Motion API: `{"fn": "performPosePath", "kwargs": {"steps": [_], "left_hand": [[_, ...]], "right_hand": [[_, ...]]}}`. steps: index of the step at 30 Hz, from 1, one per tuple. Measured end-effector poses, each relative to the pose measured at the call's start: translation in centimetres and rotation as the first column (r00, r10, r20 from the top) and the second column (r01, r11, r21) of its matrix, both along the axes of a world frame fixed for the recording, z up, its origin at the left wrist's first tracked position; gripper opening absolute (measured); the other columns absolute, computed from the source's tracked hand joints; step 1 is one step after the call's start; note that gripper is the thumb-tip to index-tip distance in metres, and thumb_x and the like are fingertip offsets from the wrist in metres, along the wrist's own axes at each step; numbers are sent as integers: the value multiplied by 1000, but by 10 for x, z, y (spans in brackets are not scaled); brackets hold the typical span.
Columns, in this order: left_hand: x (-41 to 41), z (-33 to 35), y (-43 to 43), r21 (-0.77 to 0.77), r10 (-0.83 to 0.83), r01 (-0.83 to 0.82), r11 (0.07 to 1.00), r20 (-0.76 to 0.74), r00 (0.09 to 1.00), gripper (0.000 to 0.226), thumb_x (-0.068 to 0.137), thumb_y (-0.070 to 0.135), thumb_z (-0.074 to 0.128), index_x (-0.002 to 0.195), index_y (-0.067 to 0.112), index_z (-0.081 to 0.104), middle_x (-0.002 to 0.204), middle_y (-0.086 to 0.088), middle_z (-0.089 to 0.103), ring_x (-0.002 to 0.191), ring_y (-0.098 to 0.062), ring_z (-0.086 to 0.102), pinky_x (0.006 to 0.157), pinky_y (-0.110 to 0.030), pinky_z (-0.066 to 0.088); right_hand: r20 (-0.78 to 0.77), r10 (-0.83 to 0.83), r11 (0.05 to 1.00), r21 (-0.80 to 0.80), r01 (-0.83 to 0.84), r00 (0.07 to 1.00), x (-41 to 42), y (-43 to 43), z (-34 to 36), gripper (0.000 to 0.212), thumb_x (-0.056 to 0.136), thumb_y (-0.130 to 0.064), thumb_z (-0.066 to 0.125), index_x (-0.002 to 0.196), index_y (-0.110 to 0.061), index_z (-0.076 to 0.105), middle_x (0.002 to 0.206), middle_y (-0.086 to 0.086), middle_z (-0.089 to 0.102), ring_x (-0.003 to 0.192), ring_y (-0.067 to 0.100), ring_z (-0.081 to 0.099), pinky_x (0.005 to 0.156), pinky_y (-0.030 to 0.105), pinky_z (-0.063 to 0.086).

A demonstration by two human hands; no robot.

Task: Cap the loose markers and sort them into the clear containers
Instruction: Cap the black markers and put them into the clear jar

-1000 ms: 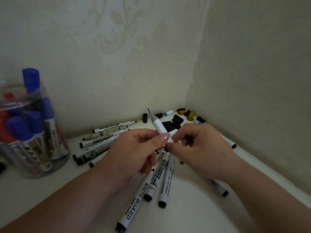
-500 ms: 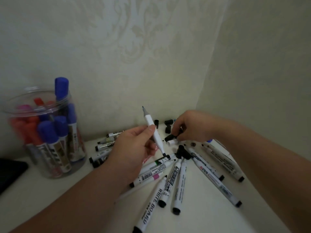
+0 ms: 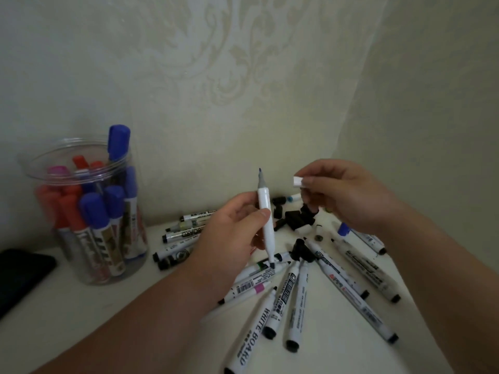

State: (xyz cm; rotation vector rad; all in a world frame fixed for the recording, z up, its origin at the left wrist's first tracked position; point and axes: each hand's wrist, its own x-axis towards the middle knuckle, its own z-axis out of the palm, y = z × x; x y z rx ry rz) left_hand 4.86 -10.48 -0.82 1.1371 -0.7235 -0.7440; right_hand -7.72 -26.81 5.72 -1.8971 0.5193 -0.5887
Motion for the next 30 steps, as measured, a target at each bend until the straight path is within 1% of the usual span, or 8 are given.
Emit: {"fn": "performPosePath", "kwargs": {"steps": [4,10,12,14,17,20,24,30], "left_hand": [[-8,7,8,6,-44,43,999,196,980,31,98,16,59,100,43,73,87,-5,66,82,-21,64,82,-47,57],[-9,9,18,-89,149,-123,988,722,676,17,99,26,59,103,42,64,84,7,55,72,-11,53,59,-16,43],[-7,7,17,-104,190,-178,978,794,578,14,99,28,58,103,40,62,87,11,54,78,-12,54,64,-15,42],[-7,5,16,-84,184,-191,978,780,598,14,97,28,59,103,40,63,87,11,55,76,-11,54,63,-20,47],[-10,8,14,-41,164,-172,984,574,802,13,95,26,63,101,36,68,86,11,66,71,-4,61,59,-22,52],[-9,13,9,-87,110,-105,991,58,992,12,89,21,65,99,18,71,87,-1,75,81,-16,74,73,-32,59],[-10,19,5,-218,7,-109,970,-422,906,12,101,10,51,106,1,55,91,-21,75,88,-34,76,71,-40,62],[-10,19,3,-223,-5,-138,965,-540,842,21,104,12,47,118,-4,52,102,-29,73,94,-40,74,73,-42,63]], "right_hand": [[272,186,892,355,-279,944,-18,12,-9,9,92,-8,60,94,0,63,64,7,40,50,14,35,43,21,23],[354,275,879,284,-383,894,-33,10,-27,29,69,-15,84,91,-1,71,58,9,50,47,15,41,43,20,34],[343,260,902,248,-354,903,-37,8,-30,30,67,-13,85,93,-2,73,60,10,54,47,16,45,45,23,39],[343,245,912,235,-336,907,-39,8,-30,28,67,-11,84,93,-3,75,59,10,56,47,16,47,46,24,41],[342,240,917,227,-328,908,-38,10,-29,25,69,-3,83,93,-2,75,62,9,58,46,16,48,43,24,40],[332,166,944,219,-247,929,-38,13,-30,16,74,5,73,90,1,71,60,10,55,45,18,47,40,20,34],[337,51,970,208,-127,940,-34,16,-32,19,75,-3,78,85,3,63,62,17,61,48,23,56,37,20,33],[310,10,978,197,-74,951,-32,18,-37,19,73,-3,70,86,6,60,77,27,69,61,29,67,39,26,44]]}}
